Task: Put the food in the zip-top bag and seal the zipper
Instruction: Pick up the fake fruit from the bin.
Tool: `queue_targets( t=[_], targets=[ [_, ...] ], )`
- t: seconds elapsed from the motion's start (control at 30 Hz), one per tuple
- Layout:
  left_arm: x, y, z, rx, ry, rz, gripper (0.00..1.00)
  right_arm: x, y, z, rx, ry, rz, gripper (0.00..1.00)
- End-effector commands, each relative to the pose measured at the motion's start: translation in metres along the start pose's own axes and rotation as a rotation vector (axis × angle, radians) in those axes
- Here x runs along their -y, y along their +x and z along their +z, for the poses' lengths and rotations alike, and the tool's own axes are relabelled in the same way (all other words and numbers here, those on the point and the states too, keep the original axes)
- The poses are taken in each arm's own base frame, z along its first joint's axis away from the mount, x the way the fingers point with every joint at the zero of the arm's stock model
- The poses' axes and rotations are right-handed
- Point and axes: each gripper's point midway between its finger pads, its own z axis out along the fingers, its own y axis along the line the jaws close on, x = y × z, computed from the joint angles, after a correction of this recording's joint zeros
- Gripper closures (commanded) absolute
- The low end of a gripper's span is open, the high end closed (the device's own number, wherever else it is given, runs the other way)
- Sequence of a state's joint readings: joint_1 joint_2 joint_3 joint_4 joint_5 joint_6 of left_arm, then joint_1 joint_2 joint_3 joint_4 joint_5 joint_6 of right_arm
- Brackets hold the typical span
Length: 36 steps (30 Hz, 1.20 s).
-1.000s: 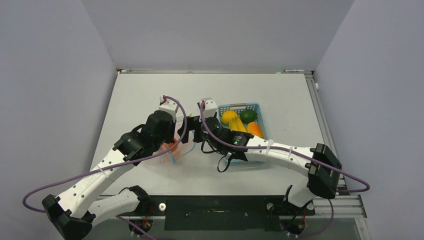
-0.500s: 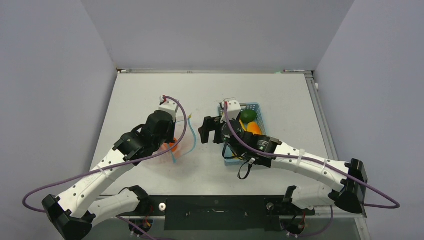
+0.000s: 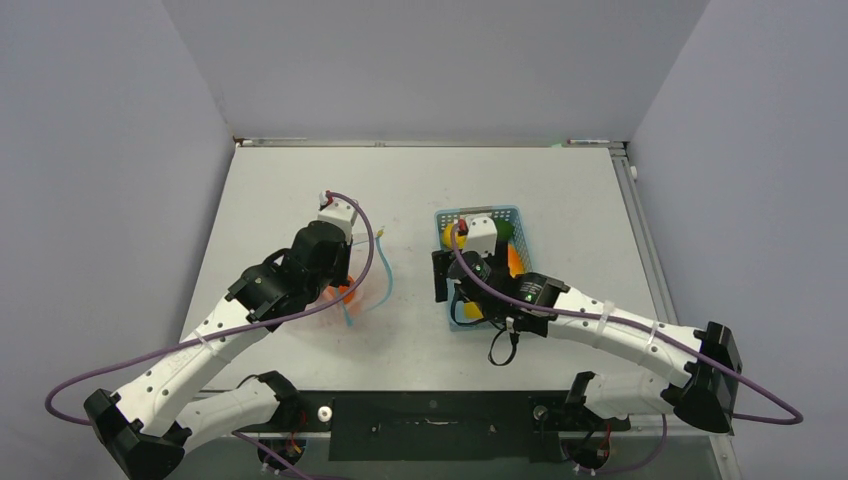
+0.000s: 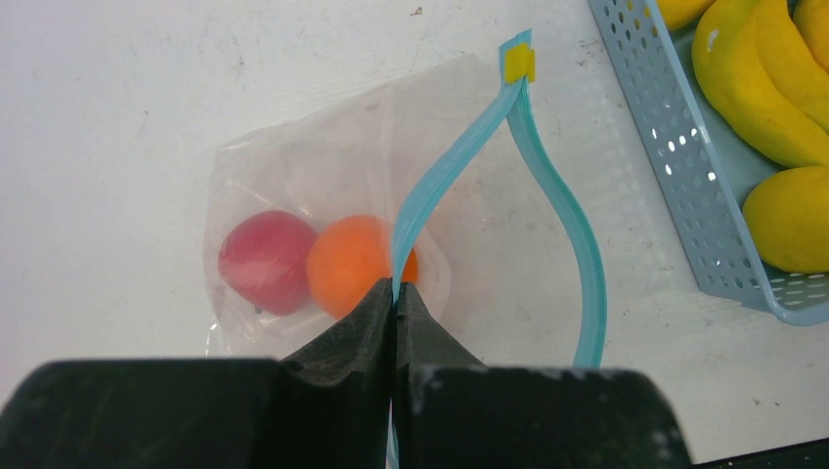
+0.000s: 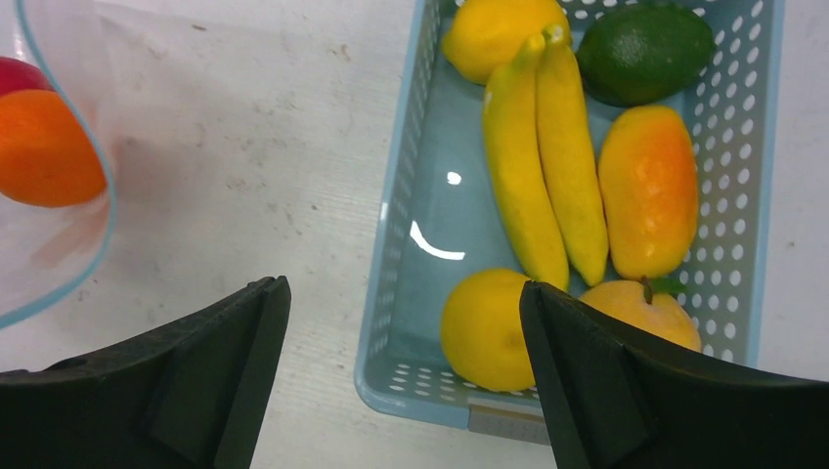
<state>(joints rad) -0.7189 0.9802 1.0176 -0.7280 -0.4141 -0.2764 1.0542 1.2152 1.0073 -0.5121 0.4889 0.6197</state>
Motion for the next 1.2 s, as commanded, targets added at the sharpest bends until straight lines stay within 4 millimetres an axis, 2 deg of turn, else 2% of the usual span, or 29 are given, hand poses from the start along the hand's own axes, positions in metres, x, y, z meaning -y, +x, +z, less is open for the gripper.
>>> queue_targets(
  t=[0.0,0.23,0.53,1.17],
  targets=[
    [0.003,-0.013,-0.002,0.047,0.016,-0.024,1.00,0.026,0.011,-0.006,-0.015,0.093,-0.008,0.10],
    [0.004,-0.013,-0.001,0.045,0.018,-0.022,1.00,0.044,0.030,-0.001,-0.058,0.151,-0.025,0.13],
    [0.004,-0.013,-0.001,0.044,0.019,-0.022,1.00,0.062,0.053,0.017,-0.138,0.170,0.008,0.18],
    [0.005,-0.012,0.000,0.041,0.021,-0.020,1.00,0.065,0.096,0.043,-0.251,0.164,-0.011,0.24]
  ],
)
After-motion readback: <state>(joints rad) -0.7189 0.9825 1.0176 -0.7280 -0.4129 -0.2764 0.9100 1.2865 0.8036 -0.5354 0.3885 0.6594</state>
